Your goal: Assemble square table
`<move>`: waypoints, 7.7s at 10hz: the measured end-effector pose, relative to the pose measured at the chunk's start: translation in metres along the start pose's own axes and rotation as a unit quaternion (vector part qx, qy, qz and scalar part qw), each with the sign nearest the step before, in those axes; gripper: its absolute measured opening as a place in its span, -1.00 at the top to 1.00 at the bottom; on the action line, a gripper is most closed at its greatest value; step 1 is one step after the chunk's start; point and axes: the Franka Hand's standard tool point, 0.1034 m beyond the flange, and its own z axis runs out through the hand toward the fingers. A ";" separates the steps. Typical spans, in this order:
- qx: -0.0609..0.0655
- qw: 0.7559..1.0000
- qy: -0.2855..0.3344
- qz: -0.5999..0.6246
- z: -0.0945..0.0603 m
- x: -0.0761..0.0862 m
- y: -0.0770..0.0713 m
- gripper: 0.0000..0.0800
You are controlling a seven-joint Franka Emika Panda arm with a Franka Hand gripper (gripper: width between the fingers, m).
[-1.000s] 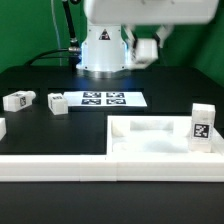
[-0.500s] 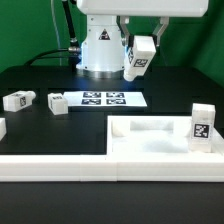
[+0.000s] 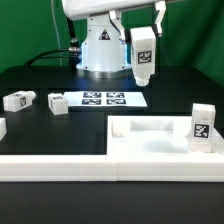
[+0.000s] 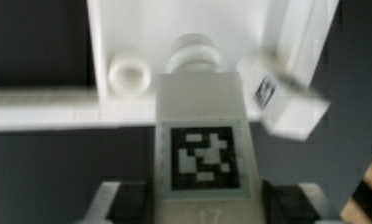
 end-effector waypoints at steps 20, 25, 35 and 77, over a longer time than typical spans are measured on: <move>-0.037 0.996 0.083 -0.004 0.030 -0.010 0.052 0.28; -0.021 0.997 0.072 0.021 0.066 -0.015 0.031 0.28; -0.024 0.997 0.066 0.042 0.094 -0.029 0.026 0.28; -0.041 0.693 -0.141 0.706 0.100 -0.024 0.027 0.25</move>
Offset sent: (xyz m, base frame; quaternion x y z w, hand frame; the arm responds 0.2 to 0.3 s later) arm 0.0000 0.0000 0.0000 0.0000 0.0000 0.0000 1.0000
